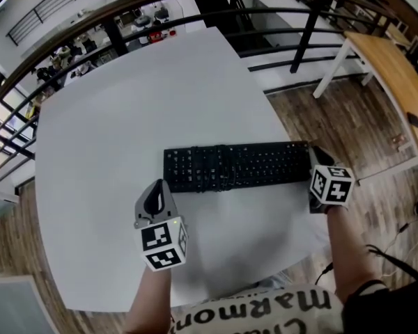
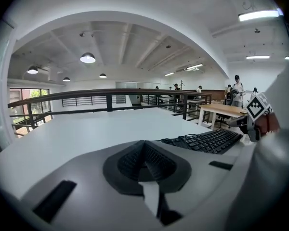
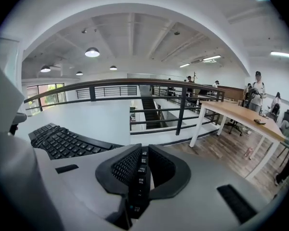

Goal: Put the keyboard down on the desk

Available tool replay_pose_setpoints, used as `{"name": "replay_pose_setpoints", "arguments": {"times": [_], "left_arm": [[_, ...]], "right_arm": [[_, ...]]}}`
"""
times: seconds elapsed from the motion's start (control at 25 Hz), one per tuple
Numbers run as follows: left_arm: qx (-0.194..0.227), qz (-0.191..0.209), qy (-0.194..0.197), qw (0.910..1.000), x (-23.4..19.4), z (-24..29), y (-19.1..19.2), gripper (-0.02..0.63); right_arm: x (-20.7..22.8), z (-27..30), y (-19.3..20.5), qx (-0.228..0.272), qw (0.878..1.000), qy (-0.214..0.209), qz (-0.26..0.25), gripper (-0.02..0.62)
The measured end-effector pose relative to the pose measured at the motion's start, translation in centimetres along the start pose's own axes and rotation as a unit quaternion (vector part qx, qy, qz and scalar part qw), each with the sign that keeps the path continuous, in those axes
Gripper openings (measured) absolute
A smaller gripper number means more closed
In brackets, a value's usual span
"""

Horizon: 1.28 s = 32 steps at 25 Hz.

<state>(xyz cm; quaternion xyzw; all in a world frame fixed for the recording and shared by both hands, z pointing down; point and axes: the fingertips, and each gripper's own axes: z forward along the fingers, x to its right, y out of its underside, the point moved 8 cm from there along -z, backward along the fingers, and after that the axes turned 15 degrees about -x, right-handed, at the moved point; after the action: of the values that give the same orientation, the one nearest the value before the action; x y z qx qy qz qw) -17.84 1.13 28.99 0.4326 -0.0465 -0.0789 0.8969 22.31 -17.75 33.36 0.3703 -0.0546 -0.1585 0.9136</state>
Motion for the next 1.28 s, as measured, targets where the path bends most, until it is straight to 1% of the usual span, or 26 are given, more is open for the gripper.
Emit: {"name": "replay_pose_setpoints", "arguments": {"times": [0.08,0.16,0.2,0.32,0.44,0.52,0.6,0.68,0.76,0.96,1.04,1.12,1.28], "left_arm": [[0.004,0.005,-0.003,1.0,-0.2,-0.5,0.1,0.003],[0.004,0.01,-0.007,0.9999,-0.3,-1.1,0.4,0.003],[0.003,0.006,-0.008,0.9999,-0.4,-1.4,0.4,0.003],[0.006,-0.016,-0.003,0.9998,-0.9,-2.3,0.4,0.003],[0.013,-0.015,0.0,0.9998,-0.8,-3.2,0.7,0.003],[0.016,-0.011,0.003,0.9998,-0.7,-3.8,0.9,0.003],[0.021,-0.012,0.006,0.9997,-0.7,-4.5,0.9,0.003],[0.029,-0.013,0.013,0.9994,-0.5,-5.2,0.6,0.003],[0.036,-0.015,0.026,0.9989,-0.1,-5.9,0.3,0.003],[0.045,-0.042,0.082,0.9947,1.0,-8.2,0.0,0.003],[0.043,-0.043,0.103,0.9928,1.7,-9.2,0.0,0.003],[0.04,-0.042,0.116,0.9915,2.2,-10.3,0.2,0.003],[0.04,-0.042,0.129,0.9899,2.5,-12.6,0.3,0.003]], "right_arm": [[-0.1,-0.7,-0.6,0.006,1.0,-0.012,0.0,0.064],[-0.7,-1.6,-1.1,0.018,0.999,-0.036,-0.005,0.063],[-1.2,-2.3,-1.5,0.029,0.998,-0.049,-0.007,0.061],[-3.3,-4.4,-3.0,0.072,0.993,-0.086,-0.036,0.06],[-5.3,-6.8,-4.4,0.122,0.984,-0.114,-0.064,0.06],[-6.0,-8.3,-4.9,0.151,0.979,-0.123,-0.057,0.06],[-6.6,-9.8,-5.1,0.167,0.977,-0.133,-0.03,0.06],[-7.5,-10.9,-4.7,0.16,0.975,-0.152,-0.002,0.06],[-8.7,-11.9,-3.8,0.146,0.974,-0.171,0.003,0.06],[-12.1,-14.8,-1.9,0.136,0.967,-0.213,-0.025,0.06],[-13.0,-15.8,-1.1,0.128,0.966,-0.223,-0.037,0.06],[-13.4,-16.8,-0.4,0.121,0.965,-0.23,-0.041,0.06],[-14.1,-18.5,0.6,0.112,0.964,-0.238,-0.048,0.06]]}}
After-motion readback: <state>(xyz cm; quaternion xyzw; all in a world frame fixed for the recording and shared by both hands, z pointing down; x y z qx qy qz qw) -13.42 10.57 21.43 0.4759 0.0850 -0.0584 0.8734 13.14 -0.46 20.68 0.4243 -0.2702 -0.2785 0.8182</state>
